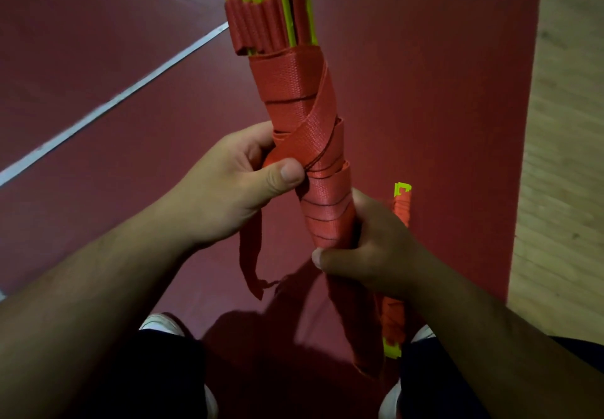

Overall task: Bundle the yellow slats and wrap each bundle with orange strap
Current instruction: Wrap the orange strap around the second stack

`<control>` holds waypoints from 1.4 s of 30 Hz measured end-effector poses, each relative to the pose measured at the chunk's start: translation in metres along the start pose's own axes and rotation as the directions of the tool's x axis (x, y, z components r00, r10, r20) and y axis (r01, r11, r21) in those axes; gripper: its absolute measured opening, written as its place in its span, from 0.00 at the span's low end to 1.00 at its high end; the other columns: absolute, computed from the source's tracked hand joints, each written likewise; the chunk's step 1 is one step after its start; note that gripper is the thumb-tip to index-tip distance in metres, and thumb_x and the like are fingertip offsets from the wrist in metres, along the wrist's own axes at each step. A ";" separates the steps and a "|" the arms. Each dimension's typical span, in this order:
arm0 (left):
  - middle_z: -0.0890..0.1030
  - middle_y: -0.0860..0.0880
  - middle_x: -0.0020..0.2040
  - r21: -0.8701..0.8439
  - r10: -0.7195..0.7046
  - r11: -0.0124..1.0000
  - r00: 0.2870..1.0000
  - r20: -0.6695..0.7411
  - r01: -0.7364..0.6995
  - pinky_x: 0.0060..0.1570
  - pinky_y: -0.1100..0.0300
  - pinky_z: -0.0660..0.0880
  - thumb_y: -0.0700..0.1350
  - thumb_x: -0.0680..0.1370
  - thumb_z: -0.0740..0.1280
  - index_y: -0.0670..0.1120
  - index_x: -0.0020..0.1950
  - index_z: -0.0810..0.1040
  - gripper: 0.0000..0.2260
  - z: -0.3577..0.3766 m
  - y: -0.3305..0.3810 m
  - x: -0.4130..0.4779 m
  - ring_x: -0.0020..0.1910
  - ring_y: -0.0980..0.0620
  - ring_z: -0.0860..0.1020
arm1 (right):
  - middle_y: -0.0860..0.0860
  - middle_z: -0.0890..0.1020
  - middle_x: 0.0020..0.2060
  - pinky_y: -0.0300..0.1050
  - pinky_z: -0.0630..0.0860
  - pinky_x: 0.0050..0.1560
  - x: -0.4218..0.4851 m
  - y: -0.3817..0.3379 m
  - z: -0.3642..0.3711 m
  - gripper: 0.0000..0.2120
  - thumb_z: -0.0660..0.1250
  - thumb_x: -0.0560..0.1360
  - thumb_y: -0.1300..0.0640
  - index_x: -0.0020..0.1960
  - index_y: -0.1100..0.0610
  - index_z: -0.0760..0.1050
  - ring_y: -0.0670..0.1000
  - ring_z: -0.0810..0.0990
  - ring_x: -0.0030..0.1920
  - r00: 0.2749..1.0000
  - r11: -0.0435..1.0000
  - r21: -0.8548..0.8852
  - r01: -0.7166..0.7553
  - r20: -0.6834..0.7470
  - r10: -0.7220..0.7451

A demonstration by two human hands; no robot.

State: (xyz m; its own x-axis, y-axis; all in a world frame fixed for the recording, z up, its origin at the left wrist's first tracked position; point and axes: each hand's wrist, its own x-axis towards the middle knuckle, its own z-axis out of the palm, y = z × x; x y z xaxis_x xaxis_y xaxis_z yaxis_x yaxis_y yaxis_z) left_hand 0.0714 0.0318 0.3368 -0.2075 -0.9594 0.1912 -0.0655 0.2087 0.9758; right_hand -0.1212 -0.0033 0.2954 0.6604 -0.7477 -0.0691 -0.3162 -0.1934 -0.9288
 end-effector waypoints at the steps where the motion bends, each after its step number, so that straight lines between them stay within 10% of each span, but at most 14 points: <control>1: 0.80 0.65 0.37 -0.016 -0.003 1.000 1.000 0.004 0.003 0.39 0.78 0.69 0.41 0.74 0.57 0.45 0.51 0.74 0.09 0.001 0.000 0.000 0.35 0.70 0.77 | 0.45 0.78 0.34 0.50 0.75 0.40 0.000 0.001 0.000 0.17 0.74 0.62 0.58 0.48 0.47 0.75 0.51 0.76 0.36 1.000 1.000 -0.023 -0.005 -0.023 0.005; 12: 0.82 0.60 0.46 0.017 0.026 0.999 0.997 0.072 -0.027 0.50 0.71 0.72 0.53 0.77 0.61 0.42 0.52 0.77 0.15 -0.001 0.000 0.004 0.46 0.64 0.79 | 0.43 0.77 0.33 0.39 0.73 0.37 -0.002 -0.002 -0.003 0.18 0.74 0.62 0.64 0.47 0.49 0.75 0.45 0.75 0.35 0.998 0.994 0.112 0.007 0.057 -0.014; 22: 0.83 0.55 0.55 -0.011 0.056 0.998 0.996 0.063 -0.056 0.58 0.62 0.73 0.54 0.75 0.68 0.44 0.60 0.78 0.18 -0.008 -0.006 0.001 0.56 0.56 0.80 | 0.59 0.77 0.35 0.51 0.73 0.38 -0.003 -0.007 -0.004 0.16 0.72 0.60 0.71 0.41 0.53 0.77 0.55 0.75 0.36 0.986 0.937 0.346 -0.050 0.164 -0.008; 29: 0.83 0.51 0.49 -0.050 0.013 0.999 0.990 0.144 -0.006 0.53 0.59 0.74 0.60 0.75 0.67 0.44 0.54 0.80 0.20 -0.007 -0.006 0.000 0.49 0.51 0.81 | 0.60 0.79 0.37 0.56 0.77 0.41 -0.006 -0.009 -0.004 0.16 0.70 0.60 0.71 0.44 0.57 0.77 0.58 0.78 0.38 0.971 0.919 0.373 -0.127 0.235 0.038; 35: 0.76 0.29 0.36 -0.286 0.007 0.957 0.987 0.158 0.039 0.37 0.29 0.73 0.56 0.75 0.69 0.28 0.46 0.72 0.28 0.009 -0.007 -0.001 0.32 0.27 0.76 | 0.60 0.82 0.40 0.48 0.79 0.44 -0.003 -0.010 -0.009 0.17 0.71 0.59 0.68 0.47 0.66 0.75 0.57 0.82 0.41 0.947 0.886 0.426 -0.180 0.318 0.040; 42: 0.77 0.55 0.34 -0.146 -0.049 0.989 0.961 -0.272 0.010 0.31 0.62 0.72 0.59 0.77 0.69 0.47 0.47 0.75 0.15 0.015 -0.010 0.001 0.29 0.54 0.75 | 0.58 0.83 0.51 0.50 0.82 0.48 -0.001 -0.009 -0.003 0.27 0.75 0.65 0.55 0.62 0.51 0.71 0.59 0.84 0.51 0.964 0.936 0.302 -0.181 0.243 0.108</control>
State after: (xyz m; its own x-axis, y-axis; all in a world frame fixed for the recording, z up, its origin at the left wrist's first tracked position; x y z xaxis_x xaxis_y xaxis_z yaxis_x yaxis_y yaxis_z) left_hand 0.0569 0.0314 0.3259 0.0695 -0.9839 0.1644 0.0753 0.1695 0.9826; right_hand -0.1212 -0.0025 0.3045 0.7678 -0.5874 -0.2557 -0.2099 0.1465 -0.9667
